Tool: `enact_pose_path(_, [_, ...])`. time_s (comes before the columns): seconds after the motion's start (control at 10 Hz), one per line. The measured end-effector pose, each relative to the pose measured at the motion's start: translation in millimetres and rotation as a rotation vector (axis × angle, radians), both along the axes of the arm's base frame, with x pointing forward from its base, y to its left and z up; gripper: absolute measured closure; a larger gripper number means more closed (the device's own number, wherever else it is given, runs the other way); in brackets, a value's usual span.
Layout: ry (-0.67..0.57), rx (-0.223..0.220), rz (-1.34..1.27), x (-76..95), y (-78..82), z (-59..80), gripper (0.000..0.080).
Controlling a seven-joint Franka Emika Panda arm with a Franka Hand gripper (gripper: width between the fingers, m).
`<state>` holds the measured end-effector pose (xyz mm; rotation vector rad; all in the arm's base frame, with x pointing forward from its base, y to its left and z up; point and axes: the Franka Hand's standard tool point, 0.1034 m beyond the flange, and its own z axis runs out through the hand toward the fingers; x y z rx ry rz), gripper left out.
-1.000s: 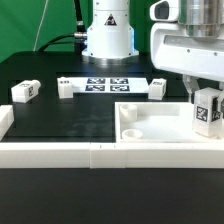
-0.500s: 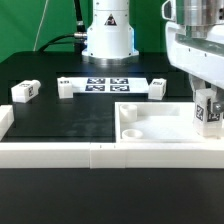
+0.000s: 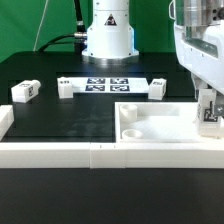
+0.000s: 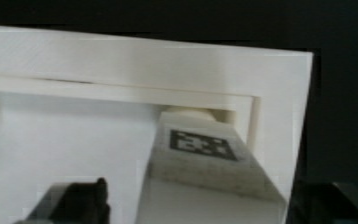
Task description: Assemble one leg
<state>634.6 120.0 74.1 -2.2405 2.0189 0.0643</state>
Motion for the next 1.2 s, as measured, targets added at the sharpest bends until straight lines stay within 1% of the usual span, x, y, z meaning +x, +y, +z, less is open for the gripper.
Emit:
enact_pose_path(0.1, [-0.006, -0.001, 0.036, 0.9, 1.1, 1.0, 0.0180])
enact_pose_path(0.2, [0.002, -0.002, 0.119, -1.1, 1.9, 1.3, 0.0159])
enact_pose_path(0.4, [-0.021, -0.017, 0.455, -1.5, 2.9, 3.5, 0.0151])
enact_pose_path(0.6, [-0.046, -0.023, 0.626, -1.5, 4.1, 3.2, 0.0150])
enact_pose_path(0.7, [-0.054, -0.033, 0.747, -2.3, 4.8, 3.1, 0.0150])
enact_pose_path(0.8, [-0.063, -0.045, 0.845, -2.5, 6.8, 3.3, 0.0150])
enact_pose_path(1.1, [-0.047, -0.108, 1.213, -3.7, 8.6, 6.3, 0.0150])
enact_pose_path(1.2, [-0.053, -0.113, 1.304, -3.6, 7.3, 5.9, 0.0150])
